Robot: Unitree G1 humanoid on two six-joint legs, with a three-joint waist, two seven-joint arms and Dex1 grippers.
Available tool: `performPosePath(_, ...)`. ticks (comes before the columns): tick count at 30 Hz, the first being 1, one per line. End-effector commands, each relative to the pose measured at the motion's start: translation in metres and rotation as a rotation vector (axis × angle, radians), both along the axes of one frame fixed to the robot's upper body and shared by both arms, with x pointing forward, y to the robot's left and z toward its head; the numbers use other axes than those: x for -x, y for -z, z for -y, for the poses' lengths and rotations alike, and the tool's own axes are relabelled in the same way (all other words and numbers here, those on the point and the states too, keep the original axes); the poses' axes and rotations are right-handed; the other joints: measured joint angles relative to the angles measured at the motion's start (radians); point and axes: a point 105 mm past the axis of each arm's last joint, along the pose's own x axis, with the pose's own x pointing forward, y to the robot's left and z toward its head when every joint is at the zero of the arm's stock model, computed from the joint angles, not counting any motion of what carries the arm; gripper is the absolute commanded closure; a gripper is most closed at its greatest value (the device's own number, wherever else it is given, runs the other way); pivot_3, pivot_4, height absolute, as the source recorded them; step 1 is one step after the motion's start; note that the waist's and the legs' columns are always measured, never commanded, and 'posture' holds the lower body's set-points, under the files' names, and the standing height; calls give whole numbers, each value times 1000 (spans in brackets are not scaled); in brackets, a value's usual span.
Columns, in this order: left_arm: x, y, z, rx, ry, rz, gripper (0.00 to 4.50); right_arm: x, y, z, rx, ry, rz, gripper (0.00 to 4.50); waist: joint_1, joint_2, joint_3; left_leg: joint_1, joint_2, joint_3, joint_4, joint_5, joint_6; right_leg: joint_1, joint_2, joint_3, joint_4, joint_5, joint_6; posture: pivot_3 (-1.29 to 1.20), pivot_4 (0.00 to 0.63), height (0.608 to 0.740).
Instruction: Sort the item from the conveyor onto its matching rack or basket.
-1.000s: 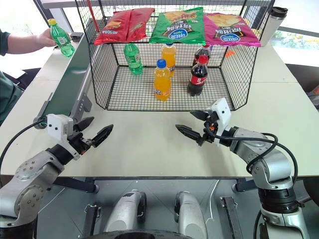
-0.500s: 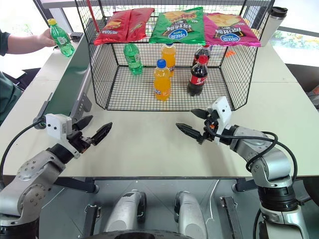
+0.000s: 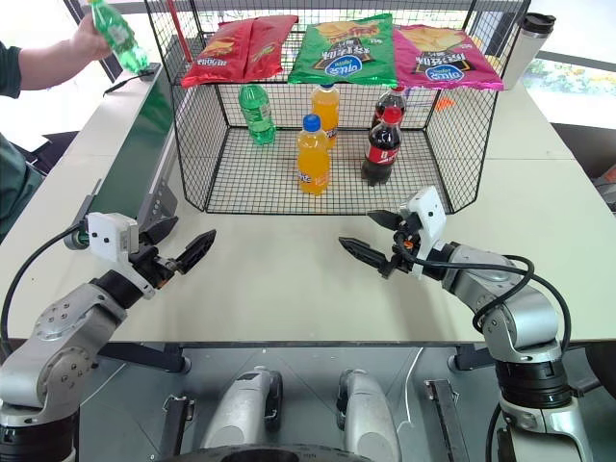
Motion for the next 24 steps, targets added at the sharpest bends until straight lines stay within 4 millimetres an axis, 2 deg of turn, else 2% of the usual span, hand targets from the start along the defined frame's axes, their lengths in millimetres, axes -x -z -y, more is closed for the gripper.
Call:
performPosePath(1, 3, -14, 2, -14, 0, 64, 97, -1, -11, -3, -8, -12, 52, 0, 0, 0, 0, 0, 0, 0, 0, 0, 0, 0, 0, 0, 0, 0, 0, 0, 150, 740)
performPosePath(14, 4, -14, 3, -17, -16, 64, 97, -3, -12, -2, 0, -9, 54, 0, 0, 0, 0, 0, 0, 0, 0, 0, 0, 0, 0, 0, 0, 0, 0, 0, 150, 740)
performPosePath(17, 3, -19, 2, -11, -29, 82, 97, -3, -12, -1, 2, -10, 53, 0, 0, 0, 0, 0, 0, 0, 0, 0, 0, 0, 0, 0, 0, 0, 0, 0, 150, 740)
performPosePath(19, 1, -28, -1, -15, -55, 111, 97, -4, -13, 0, 6, -10, 54, 0, 1, 0, 0, 0, 0, 0, 0, 0, 0, 0, 0, 0, 0, 0, 0, 0, 150, 740)
performPosePath(22, -2, -48, -18, -97, -165, 190, 97, -6, -17, 3, 23, -13, 64, 0, 0, 0, 0, 0, 0, 0, 0, 1, 1, 0, 0, 0, 0, 0, 0, 0, 150, 740)
performPosePath(24, -4, -64, -37, -123, -273, 246, 97, -4, -27, 1, 18, -45, 78, 0, 0, 0, 0, 0, 0, 0, 0, 1, 2, 0, 0, 0, 0, 0, 0, 0, 150, 740)
